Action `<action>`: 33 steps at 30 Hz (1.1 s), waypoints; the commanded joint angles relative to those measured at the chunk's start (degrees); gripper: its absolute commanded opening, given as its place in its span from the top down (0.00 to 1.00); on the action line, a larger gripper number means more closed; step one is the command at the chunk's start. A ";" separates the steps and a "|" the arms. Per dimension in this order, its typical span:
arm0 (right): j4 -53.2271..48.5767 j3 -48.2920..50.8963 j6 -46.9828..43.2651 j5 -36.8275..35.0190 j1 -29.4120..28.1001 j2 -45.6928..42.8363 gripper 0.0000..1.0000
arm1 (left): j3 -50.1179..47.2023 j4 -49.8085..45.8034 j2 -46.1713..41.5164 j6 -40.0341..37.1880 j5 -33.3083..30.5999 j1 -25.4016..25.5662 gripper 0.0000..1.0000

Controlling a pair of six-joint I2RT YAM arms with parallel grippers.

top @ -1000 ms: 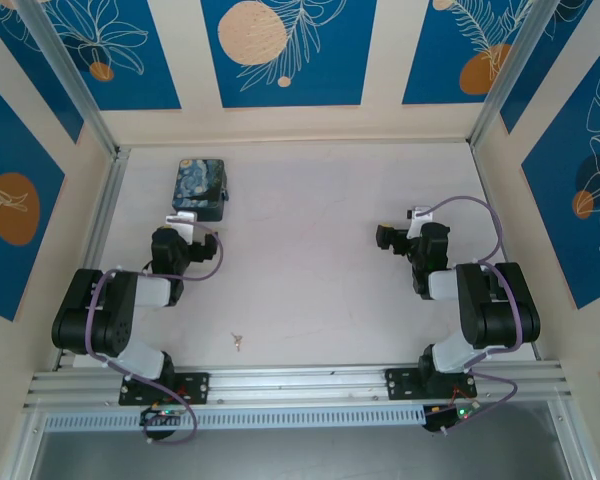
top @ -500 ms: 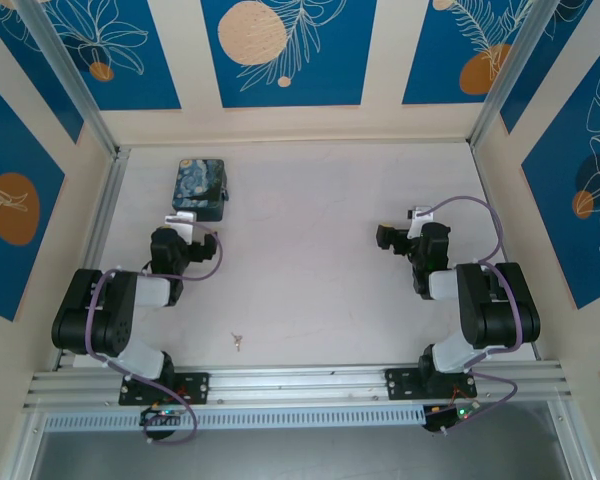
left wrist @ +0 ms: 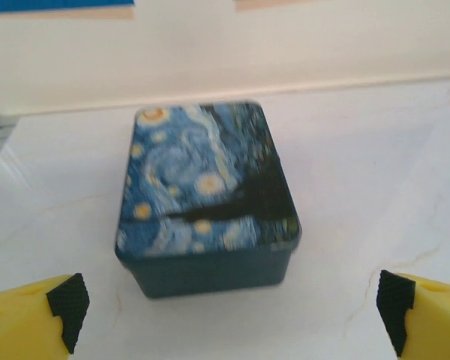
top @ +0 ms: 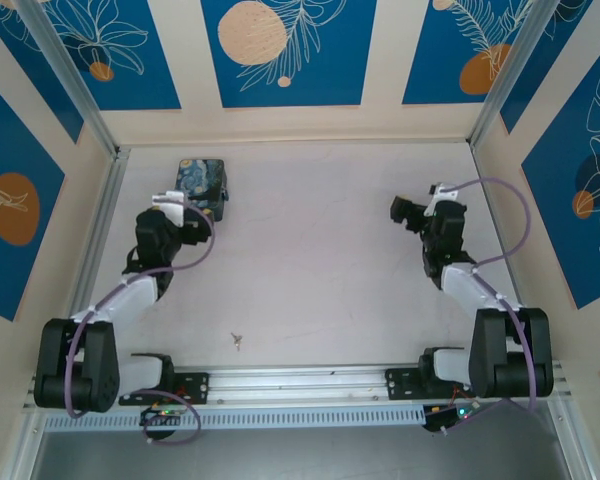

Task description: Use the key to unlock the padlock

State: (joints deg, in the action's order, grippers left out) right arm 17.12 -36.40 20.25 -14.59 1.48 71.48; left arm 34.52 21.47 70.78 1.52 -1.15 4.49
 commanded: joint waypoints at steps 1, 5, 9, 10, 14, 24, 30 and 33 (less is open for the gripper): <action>-20.92 -6.85 11.45 1.00 1.60 -0.15 0.01 | 8.83 -14.75 1.75 6.15 -5.75 -0.88 0.00; -26.22 -8.10 10.63 8.49 0.82 -0.59 0.01 | 23.13 -26.50 11.09 11.10 -8.61 -2.37 0.00; -31.43 -7.78 10.36 16.23 -1.02 -3.56 0.01 | 41.48 -39.99 24.70 15.78 -5.39 -4.76 0.00; -32.74 -7.57 10.63 17.15 -1.57 -4.34 0.01 | 45.93 -43.02 27.81 16.36 -4.17 -5.29 0.00; -38.82 -7.32 12.63 17.71 -4.62 -7.19 0.00 | 65.99 -56.86 42.98 16.98 -0.05 -6.47 0.00; -49.08 -6.17 14.30 23.06 -8.62 -12.64 0.01 | 93.42 -71.42 64.92 16.80 6.04 -6.77 0.00; -51.97 -4.82 15.37 16.18 -11.77 -16.79 0.01 | 95.15 -67.29 67.22 18.63 17.00 -5.20 0.00; -52.07 -4.99 16.21 13.95 -12.46 -16.69 0.01 | 95.64 -66.82 68.32 18.76 23.63 -2.81 0.00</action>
State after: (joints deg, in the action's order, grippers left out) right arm -32.53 -41.98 35.00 2.52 -10.37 55.16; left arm 127.76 -45.10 137.60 19.22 12.51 -0.89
